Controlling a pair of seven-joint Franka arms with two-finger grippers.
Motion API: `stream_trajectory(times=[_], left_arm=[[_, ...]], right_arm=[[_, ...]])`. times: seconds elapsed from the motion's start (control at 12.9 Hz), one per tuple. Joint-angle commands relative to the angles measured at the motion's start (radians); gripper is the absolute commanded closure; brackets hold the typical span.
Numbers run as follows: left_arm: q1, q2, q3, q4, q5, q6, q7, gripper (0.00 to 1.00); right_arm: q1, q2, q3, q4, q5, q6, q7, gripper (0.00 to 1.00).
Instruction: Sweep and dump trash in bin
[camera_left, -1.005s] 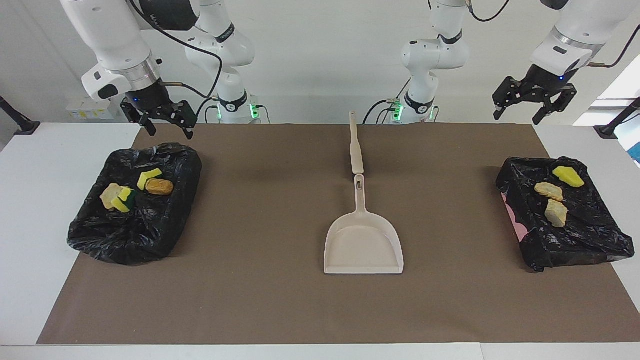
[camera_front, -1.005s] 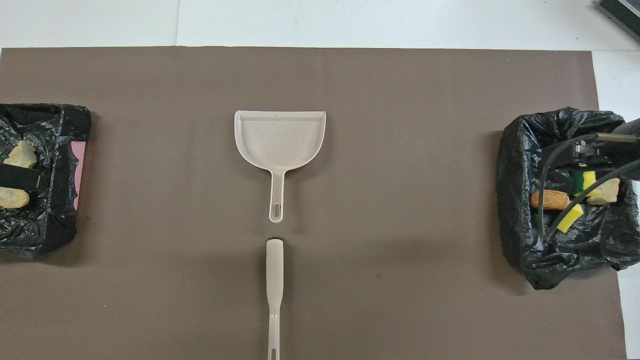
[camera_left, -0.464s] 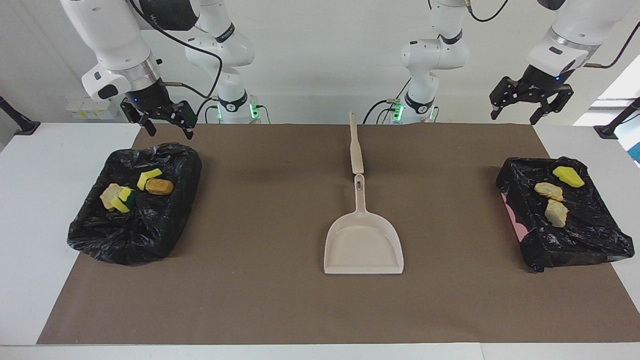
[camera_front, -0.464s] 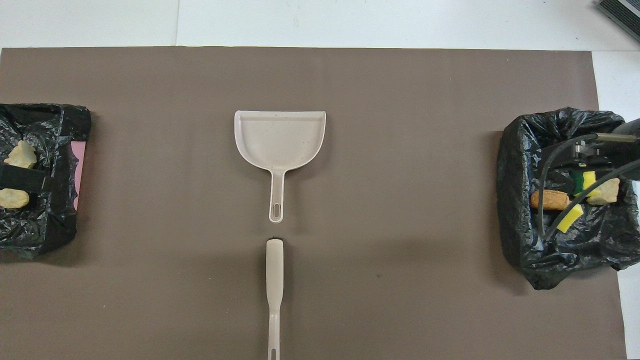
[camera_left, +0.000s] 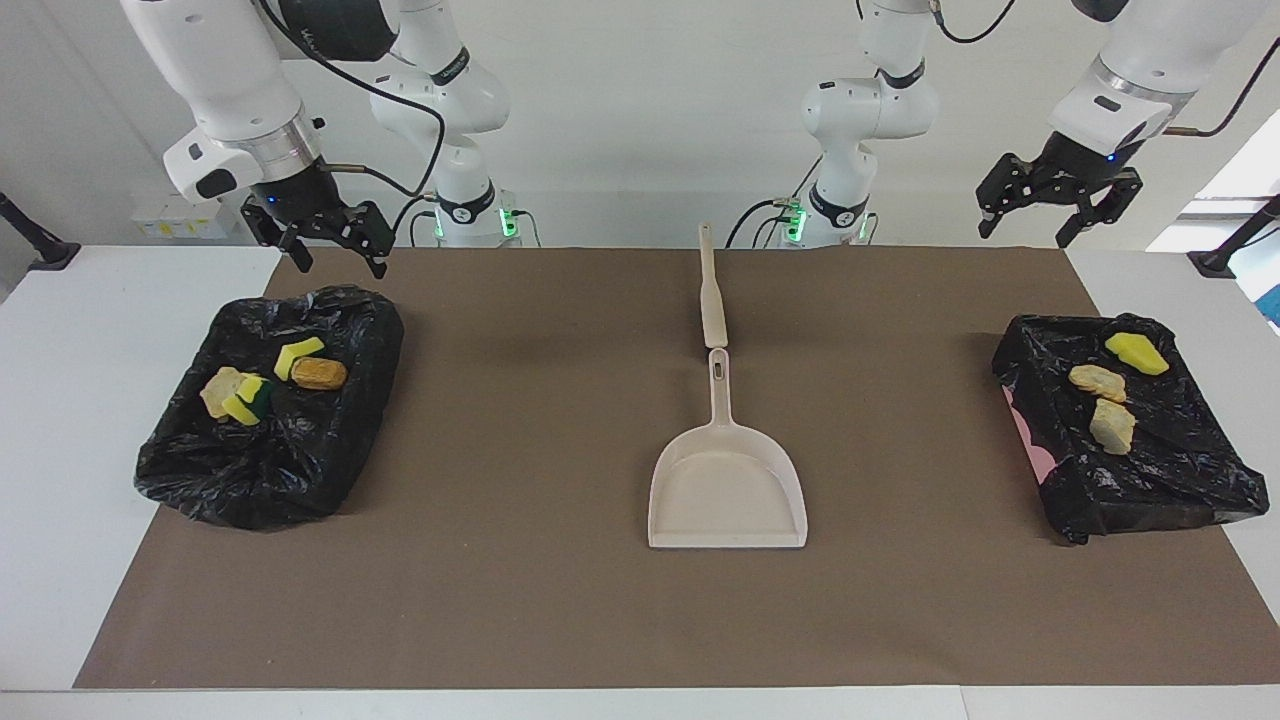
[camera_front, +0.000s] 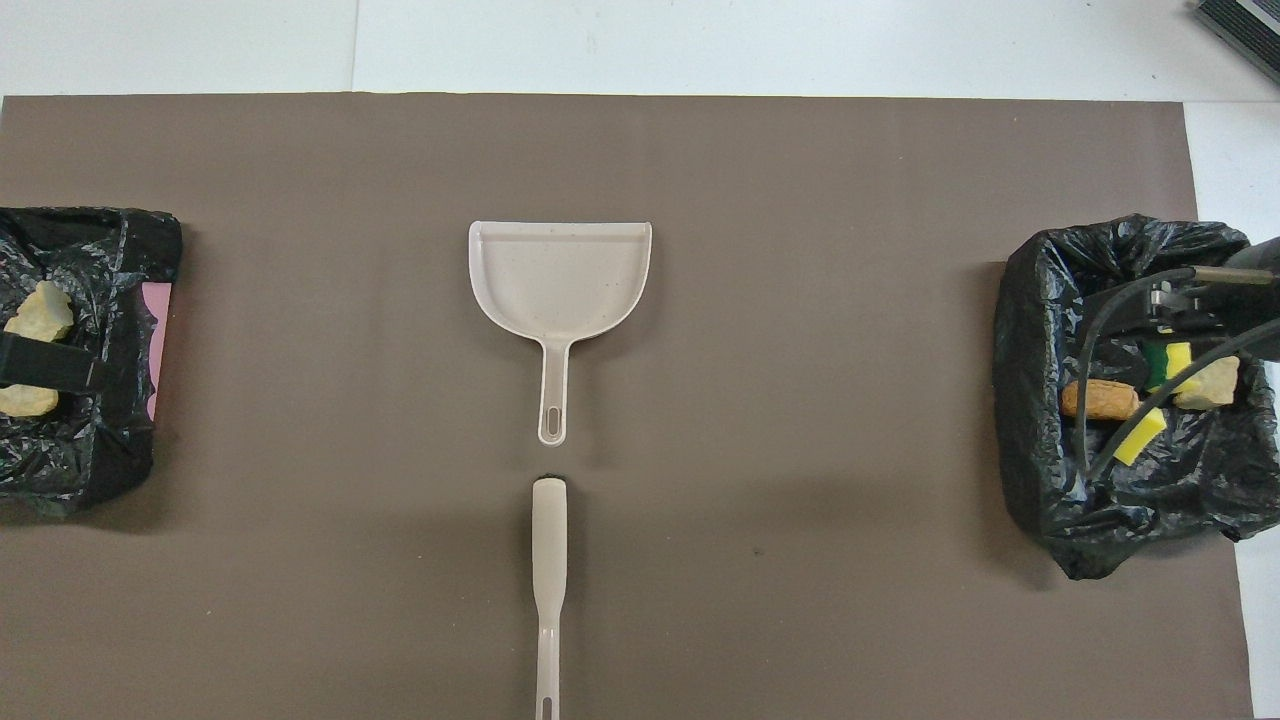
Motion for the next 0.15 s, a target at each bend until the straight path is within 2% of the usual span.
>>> stream_trajectory(times=[0.0,0.08], left_arm=[[0.008,-0.045,-0.012,-0.049,0.031,-0.004,-0.013,0.00],[0.008,-0.045,-0.012,-0.049,0.031,-0.003,-0.015,0.00]], right_arm=[[-0.002,-0.009,-0.008,-0.002,0.015,-0.010,0.005,0.00],[-0.002,-0.011,-0.006,-0.002,0.015,-0.009,0.004,0.00]])
